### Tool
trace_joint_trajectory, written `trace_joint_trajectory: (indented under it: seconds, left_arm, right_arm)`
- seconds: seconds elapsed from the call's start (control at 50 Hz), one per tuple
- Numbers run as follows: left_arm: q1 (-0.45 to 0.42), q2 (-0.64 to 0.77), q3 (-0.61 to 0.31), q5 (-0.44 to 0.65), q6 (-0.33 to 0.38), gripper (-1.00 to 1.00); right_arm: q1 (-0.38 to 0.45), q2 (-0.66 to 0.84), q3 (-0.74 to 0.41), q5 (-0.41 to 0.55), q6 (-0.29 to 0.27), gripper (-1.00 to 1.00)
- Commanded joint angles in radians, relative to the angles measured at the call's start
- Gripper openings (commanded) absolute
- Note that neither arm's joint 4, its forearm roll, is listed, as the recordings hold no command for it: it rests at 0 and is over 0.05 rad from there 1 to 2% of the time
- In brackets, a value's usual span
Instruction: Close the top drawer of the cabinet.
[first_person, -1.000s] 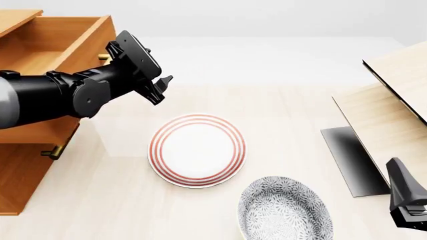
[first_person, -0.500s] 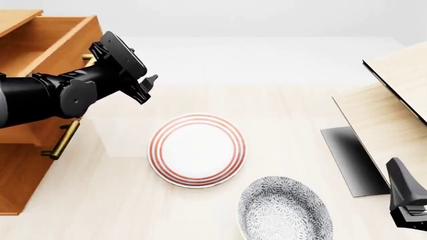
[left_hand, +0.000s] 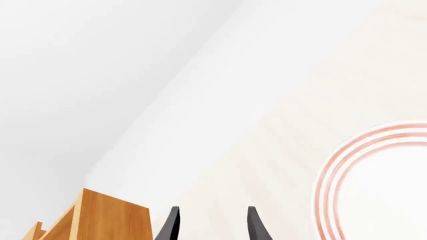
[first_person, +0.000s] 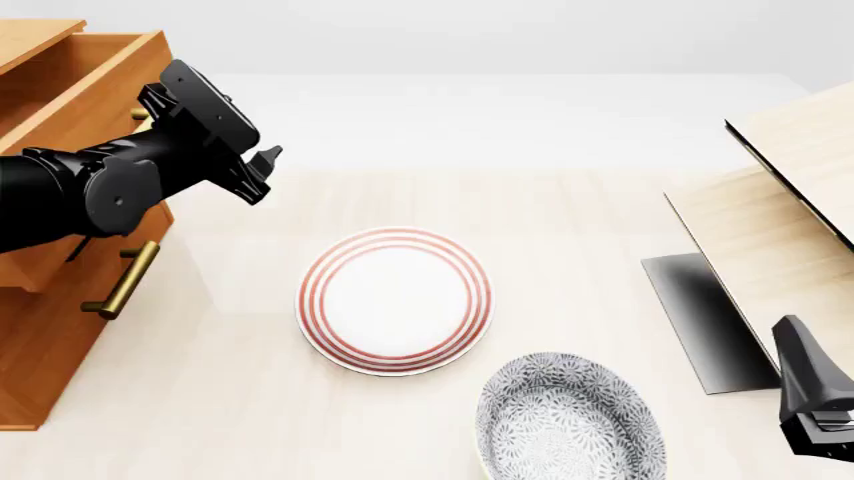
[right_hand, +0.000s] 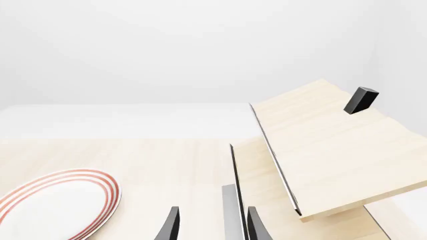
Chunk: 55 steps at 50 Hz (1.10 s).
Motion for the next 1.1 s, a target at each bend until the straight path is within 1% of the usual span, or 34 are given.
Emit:
trace_joint_trajectory:
  seconds: [0.02, 0.64, 0.94, 1.1]
  left_arm:
    - [0.044, -0.019, 0.021, -0.006, 0.006, 1.00]
    - [0.108, -0.048, 0.066, -0.025, 0.020, 1.00]
    - [0.146, -0.083, 0.073, -0.011, 0.014, 1.00]
    - [0.165, -0.095, 0.058, 0.006, 0.006, 1.00]
  right_arm:
    - [0.000, 0.000, 0.000, 0.000, 0.000, 1.00]
    - [0.000, 0.000, 0.000, 0.000, 0.000, 1.00]
    - [0.000, 0.000, 0.000, 0.000, 0.000, 1.00]
    - [0.000, 0.000, 0.000, 0.000, 0.000, 1.00]
